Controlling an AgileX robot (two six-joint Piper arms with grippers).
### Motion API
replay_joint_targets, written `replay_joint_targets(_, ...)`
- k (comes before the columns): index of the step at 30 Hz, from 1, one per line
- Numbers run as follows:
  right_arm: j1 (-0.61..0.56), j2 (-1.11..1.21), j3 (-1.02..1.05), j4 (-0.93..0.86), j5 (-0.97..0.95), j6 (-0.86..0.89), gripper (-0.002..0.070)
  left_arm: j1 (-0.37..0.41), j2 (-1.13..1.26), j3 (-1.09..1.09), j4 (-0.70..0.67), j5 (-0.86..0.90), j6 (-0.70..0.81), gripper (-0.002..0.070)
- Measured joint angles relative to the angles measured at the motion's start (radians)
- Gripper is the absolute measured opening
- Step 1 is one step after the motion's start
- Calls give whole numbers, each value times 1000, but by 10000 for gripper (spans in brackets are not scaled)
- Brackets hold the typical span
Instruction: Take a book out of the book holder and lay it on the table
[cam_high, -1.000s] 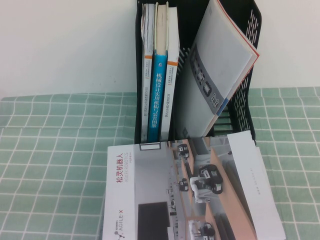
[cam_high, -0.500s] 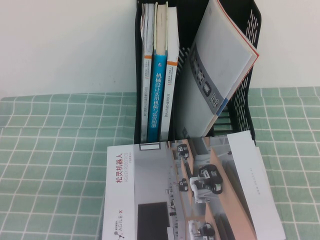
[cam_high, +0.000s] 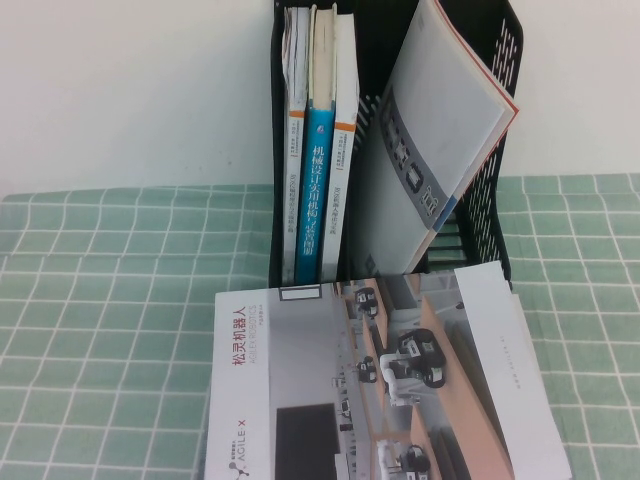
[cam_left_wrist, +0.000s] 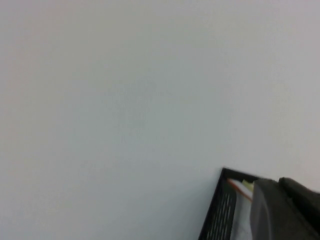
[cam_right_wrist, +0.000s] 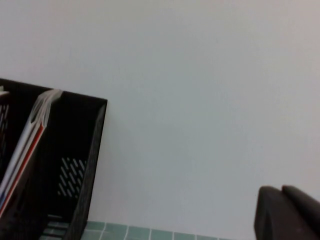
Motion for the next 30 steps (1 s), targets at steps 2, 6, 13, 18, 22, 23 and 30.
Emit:
replay_joint_targets(2,0,43,0,-7,-24,-4,-2,0,68,-51,1,71,0,-2)
replay_joint_targets(6,0,131,0,-15,-115,-7,-2,0,241,-172,-2,206,19,-2)
replay_joint_targets(13,0,343,0,-137,-425,103,-2,-87,510,-291,-84,133,122,-2)
replay_joint_targets(18,0,528,0,-395,-707,337,-2,-349,678,-364,-88,95,145,-3)
replay_joint_targets(22,0,676,0,-493,-846,444,-2,-561,845,-413,-86,-49,160,-2)
replay_joint_targets(23,0,715,0,-513,-870,454,-2,-598,888,-429,-88,-83,160,-2)
replay_joint_targets(30,7,1002,0,-579,-1110,494,-2,-731,1289,-737,-127,-78,155,-2)
